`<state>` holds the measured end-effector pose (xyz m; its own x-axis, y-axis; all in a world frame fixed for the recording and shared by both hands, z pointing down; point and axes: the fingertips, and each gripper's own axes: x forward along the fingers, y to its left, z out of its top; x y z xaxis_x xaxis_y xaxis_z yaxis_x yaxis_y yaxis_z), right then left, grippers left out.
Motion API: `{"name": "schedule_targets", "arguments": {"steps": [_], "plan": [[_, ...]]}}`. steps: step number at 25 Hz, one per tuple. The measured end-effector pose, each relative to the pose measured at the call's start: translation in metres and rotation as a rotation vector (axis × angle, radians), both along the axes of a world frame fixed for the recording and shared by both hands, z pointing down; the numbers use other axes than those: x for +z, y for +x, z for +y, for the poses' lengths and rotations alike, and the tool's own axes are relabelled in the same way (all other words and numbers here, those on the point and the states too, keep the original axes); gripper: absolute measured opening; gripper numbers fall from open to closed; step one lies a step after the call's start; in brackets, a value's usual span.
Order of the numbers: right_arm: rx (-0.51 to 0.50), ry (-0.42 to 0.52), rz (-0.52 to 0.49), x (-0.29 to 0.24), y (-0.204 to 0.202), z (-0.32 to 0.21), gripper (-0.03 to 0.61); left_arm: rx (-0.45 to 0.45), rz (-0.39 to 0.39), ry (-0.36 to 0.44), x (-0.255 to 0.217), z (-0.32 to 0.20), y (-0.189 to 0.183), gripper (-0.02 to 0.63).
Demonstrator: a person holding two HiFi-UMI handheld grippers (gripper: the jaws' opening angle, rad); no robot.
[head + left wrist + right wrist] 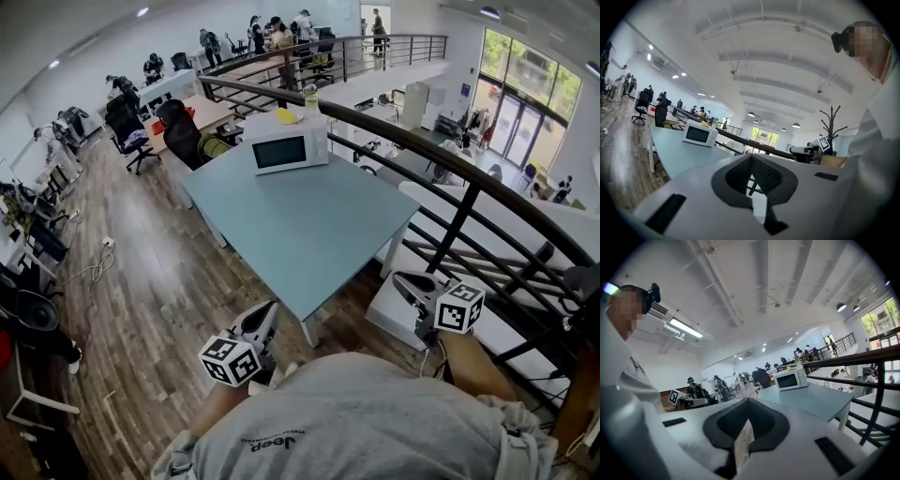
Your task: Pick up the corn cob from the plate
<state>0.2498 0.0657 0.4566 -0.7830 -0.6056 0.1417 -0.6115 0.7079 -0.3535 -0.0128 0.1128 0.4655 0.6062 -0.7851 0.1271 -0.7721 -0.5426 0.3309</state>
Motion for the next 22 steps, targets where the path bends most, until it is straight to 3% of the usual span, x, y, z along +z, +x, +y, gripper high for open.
{"name": "schedule_targets", "arguments": {"steps": [14,22], "plan": [[0.142,0.018,0.024,-0.025,-0.119,-0.125,0.014,0.130,0.039,0.018,-0.011,-0.162,-0.120,0.011],[0.185,-0.009,0.039,-0.024,-0.154,-0.177,0.014,0.169,0.057,-0.015,-0.002,-0.224,-0.155,0.011]]}}
